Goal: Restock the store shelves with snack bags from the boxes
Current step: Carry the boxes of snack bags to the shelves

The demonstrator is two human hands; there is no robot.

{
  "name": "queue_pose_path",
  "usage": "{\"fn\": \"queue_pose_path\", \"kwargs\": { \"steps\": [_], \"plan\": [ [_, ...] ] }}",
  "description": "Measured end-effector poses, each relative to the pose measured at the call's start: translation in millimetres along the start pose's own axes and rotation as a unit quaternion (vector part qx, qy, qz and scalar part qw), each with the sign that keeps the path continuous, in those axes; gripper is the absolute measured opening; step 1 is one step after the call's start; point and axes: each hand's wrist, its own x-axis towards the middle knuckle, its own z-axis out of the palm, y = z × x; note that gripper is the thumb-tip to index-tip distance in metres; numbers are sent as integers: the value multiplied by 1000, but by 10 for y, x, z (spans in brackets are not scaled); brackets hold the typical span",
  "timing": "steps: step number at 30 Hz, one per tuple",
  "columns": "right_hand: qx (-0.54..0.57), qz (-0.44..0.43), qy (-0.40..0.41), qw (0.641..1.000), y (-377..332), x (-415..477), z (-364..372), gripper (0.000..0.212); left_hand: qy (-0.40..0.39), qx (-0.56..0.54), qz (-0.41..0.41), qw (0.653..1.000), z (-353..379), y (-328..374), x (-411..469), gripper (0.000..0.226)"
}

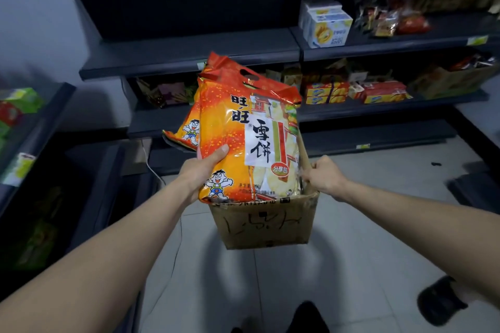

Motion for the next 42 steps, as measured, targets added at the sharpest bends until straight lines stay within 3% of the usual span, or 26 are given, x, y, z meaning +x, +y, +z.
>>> {"fn": "queue_pose_path", "kwargs": {
  "steps": [10, 13, 21, 25, 28, 32, 38, 42],
  "plan": [
    [-60, -11, -8, 998, -105, 1695, -4, 43, 42, 12, -20, 999, 341, 178, 1613, 47],
    [-63, -9, -27, 998, -56, 2207, 89, 36, 39, 16, -32, 999, 414, 137, 2081, 36],
    [-97, -3, -27, 995, 449, 3029, 583, 44, 20, 9, -62, 998, 531, -308, 2922, 20],
    [-88, -18, -16, 996, 623, 3123, 786, 39, 29, 4, -75, 997, 477, -433, 3090, 28],
    [-96, -14, -59, 994, 588, 3131, 809, 36, 31, 29, -93, 995, 438, -403, 3112, 40],
    [-142, 32, -107, 983, 421, 3117, 686, 44, -1, 128, -124, 984, 391, -376, 2973, 48],
    [-208, 4, -89, 974, 108, 2932, 446, 36, 17, 170, -119, 978, 469, -164, 2742, 52],
    [-225, -42, -53, 972, -169, 2670, 276, 41, 70, 276, -75, 956, 499, 66, 2536, 43]
  ]
}}
